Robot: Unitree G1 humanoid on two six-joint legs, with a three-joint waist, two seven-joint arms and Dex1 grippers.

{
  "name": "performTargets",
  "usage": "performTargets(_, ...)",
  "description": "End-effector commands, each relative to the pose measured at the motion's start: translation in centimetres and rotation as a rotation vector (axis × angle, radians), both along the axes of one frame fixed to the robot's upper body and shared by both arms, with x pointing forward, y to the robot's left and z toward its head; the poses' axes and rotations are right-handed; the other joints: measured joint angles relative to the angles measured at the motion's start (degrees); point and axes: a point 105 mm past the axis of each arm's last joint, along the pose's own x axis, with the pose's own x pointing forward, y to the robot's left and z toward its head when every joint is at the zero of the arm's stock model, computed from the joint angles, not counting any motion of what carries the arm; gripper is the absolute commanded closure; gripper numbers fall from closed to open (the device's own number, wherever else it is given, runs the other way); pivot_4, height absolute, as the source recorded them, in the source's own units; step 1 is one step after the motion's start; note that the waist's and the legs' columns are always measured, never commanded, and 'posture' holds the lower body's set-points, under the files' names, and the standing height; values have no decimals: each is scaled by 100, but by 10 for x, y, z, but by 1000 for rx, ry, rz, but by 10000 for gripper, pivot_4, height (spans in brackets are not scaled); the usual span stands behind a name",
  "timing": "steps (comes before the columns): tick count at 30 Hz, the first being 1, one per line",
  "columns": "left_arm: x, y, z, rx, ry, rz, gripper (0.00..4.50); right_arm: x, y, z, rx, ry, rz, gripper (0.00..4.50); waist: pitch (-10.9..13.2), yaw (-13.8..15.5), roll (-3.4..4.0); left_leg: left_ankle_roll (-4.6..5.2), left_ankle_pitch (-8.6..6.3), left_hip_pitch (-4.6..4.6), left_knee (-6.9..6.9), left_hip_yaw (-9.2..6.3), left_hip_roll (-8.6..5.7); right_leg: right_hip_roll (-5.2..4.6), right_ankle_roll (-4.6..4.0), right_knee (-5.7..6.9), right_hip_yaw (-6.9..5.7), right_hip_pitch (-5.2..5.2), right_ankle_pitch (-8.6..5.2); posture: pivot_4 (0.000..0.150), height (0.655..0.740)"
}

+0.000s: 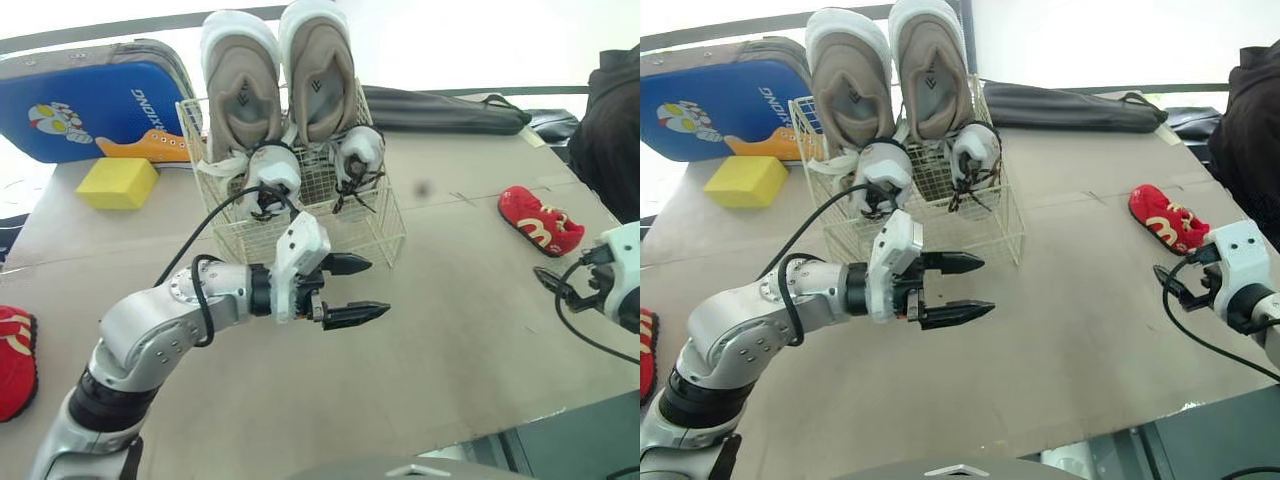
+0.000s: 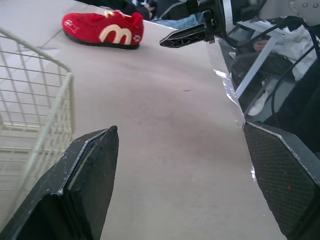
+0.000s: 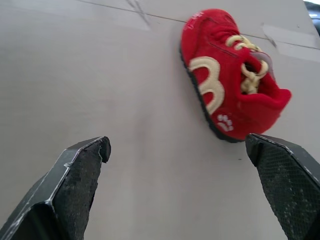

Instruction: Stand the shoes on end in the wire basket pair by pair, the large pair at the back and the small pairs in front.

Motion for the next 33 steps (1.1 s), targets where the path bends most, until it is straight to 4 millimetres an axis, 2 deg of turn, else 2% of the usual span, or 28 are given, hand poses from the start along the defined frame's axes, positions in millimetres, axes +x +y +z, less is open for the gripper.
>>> performTargets(1,0,-7,11,-14,-41,-21,2098,18,-21,7,-59,-23,-78,0,0,0,-5,0,0,1,0,0,0,0,0,0,0,1,0,1500,7400)
performTargets(8,0,-10,14,-14,-59,-14,2098,48,-39,3,27,29,-153,0,4,-15,-3,-1,1,2,3,4,2,2,0,3,5,2,2,1500,7400)
performTargets(16,-1,-7,16,-19,-63,15,2098,79,-44,-6,-50,74,-182,0,3,-37,-4,-1,2,1,4,7,2,1,-1,4,12,2,3,1500,7400)
performTargets(19,-2,-4,19,-22,-67,19,1719,84,-42,-14,-75,124,-166,8314,0,-70,-11,-1,2,3,4,14,3,1,-1,3,17,2,3,1500,7400)
performTargets(21,-6,-2,22,-44,-65,6,1719,87,-44,-13,-91,131,-169,18351,-2,-72,-13,-1,2,3,6,11,2,1,-1,1,17,2,3,1500,7400)
performTargets(25,-13,0,28,-93,-71,-23,1719,84,-41,-13,-124,153,-117,35430,-3,-79,-15,-1,2,3,7,11,1,0,-1,0,20,2,3,1500,7400)
performTargets(27,-15,3,33,-128,-67,-35,1719,78,-40,-2,-192,126,-58,43603,-2,-67,-13,-1,2,3,8,6,0,-2,-1,1,23,2,3,1500,7400)
performTargets(32,-24,17,46,-218,21,-94,1719,47,-25,43,-394,22,187,44717,12,-6,18,-1,2,-8,7,-9,-4,-7,0,0,18,-4,2,1500,7400)
performTargets(33,-26,24,50,-249,70,-107,1719,37,-17,57,-457,-15,281,44717,11,-25,20,-1,1,-8,6,-8,-3,-8,1,0,19,-4,2,1500,7400)
